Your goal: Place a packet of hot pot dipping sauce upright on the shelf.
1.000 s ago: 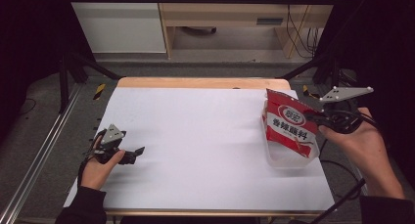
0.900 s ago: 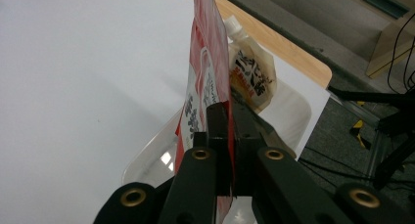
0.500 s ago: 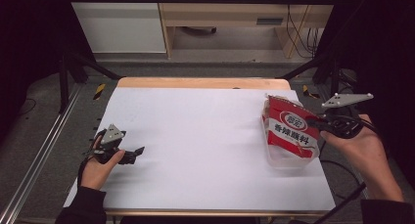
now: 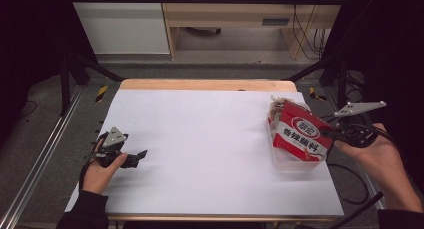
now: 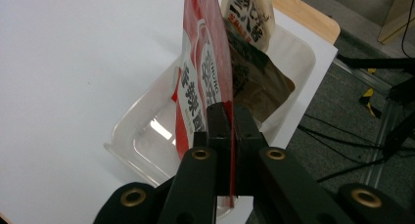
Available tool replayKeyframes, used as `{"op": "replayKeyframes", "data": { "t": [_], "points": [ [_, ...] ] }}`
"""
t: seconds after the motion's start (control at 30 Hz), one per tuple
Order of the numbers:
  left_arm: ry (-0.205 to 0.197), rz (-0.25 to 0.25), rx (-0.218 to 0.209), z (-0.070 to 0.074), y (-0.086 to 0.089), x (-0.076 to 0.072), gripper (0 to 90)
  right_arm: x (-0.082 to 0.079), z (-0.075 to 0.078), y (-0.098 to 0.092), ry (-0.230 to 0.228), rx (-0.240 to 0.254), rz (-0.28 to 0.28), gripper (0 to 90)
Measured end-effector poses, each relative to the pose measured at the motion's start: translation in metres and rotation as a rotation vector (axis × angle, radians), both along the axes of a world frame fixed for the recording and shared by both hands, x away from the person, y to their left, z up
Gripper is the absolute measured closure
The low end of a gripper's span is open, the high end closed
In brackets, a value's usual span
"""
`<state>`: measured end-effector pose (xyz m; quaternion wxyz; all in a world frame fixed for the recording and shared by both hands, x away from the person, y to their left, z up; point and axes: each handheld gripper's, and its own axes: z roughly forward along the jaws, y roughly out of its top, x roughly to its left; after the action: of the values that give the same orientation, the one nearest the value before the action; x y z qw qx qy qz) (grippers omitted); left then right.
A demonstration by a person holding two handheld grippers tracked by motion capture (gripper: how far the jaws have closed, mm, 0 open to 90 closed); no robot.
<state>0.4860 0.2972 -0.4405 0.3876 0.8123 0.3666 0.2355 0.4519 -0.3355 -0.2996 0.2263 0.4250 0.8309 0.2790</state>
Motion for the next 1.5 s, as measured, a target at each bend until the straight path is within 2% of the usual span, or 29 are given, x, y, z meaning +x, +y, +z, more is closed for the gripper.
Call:
{"op": "replayKeyframes", "data": {
  "t": [0.2, 0.53, 0.6, 0.83, 1.03, 1.23, 1.5],
  "points": [
    [0.001, 0.0, 0.002, 0.0, 0.0, 0.0, 6.0, -0.004, -0.006, -0.007, 0.019, -0.01, -0.005, 88.8],
    [0.0, 0.001, 0.001, 0.0, 0.0, 0.0, 6.0, -0.006, -0.009, -0.011, 0.032, 0.0, -0.011, 86.2],
    [0.0, 0.0, 0.002, 0.0, 0.0, 0.0, 6.0, -0.006, -0.009, -0.011, 0.031, 0.004, -0.006, 81.8],
    [0.0, 0.0, 0.005, 0.0, 0.0, 0.0, 6.0, -0.003, -0.005, 0.0, -0.012, -0.008, -0.016, 51.9],
    [0.001, -0.001, 0.005, 0.0, 0.0, 0.0, 6.0, 0.004, 0.001, 0.018, -0.04, -0.018, -0.029, 33.1],
    [-0.001, 0.0, 0.003, 0.0, -0.001, 0.0, 6.0, 0.014, 0.008, 0.038, -0.036, -0.018, -0.026, 25.5],
    [-0.001, 0.0, 0.003, 0.0, -0.001, 0.0, 6.0, 0.026, 0.019, 0.064, -0.075, -0.017, -0.022, 21.4]
  ]
}}
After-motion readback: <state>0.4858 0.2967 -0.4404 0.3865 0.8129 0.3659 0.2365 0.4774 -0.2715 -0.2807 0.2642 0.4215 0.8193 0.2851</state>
